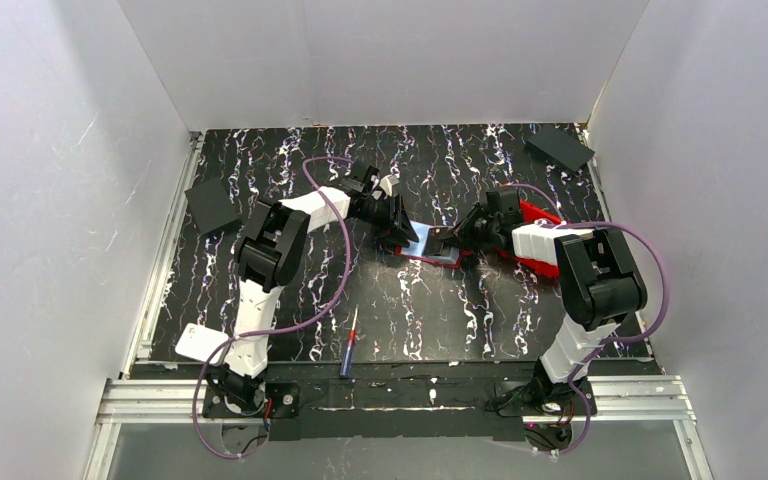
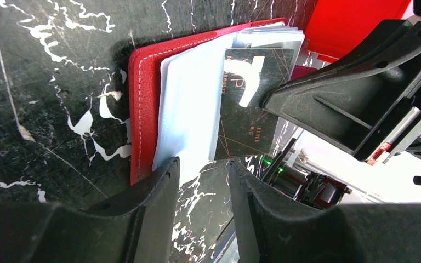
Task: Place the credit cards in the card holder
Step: Insert the credit card into the card holder.
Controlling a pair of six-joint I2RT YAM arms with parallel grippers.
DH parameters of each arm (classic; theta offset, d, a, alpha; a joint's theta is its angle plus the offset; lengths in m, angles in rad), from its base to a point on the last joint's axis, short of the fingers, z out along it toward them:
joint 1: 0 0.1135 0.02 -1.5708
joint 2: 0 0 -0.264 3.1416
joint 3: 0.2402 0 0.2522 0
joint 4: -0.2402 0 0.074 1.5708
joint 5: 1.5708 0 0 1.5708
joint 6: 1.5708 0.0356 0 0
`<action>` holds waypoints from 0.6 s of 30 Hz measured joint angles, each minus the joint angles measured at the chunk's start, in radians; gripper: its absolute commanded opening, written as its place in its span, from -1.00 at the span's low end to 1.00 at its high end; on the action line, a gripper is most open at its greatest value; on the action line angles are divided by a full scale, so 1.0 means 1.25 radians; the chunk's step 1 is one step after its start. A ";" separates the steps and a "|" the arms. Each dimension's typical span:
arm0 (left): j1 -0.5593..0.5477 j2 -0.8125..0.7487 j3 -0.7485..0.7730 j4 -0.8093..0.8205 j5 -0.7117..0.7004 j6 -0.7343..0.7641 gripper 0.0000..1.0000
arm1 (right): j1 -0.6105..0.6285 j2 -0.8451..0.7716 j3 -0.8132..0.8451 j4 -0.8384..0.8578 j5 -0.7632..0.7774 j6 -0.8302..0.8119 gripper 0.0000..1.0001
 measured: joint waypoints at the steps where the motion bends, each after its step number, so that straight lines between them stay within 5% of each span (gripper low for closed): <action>1: 0.000 0.000 0.000 0.000 0.000 0.000 -0.24 | 0.000 0.000 0.000 0.000 0.000 -0.001 -0.97; 18: 0.000 0.000 0.000 -0.001 0.005 0.000 -0.24 | -0.005 0.078 0.029 0.081 -0.097 -0.058 -0.97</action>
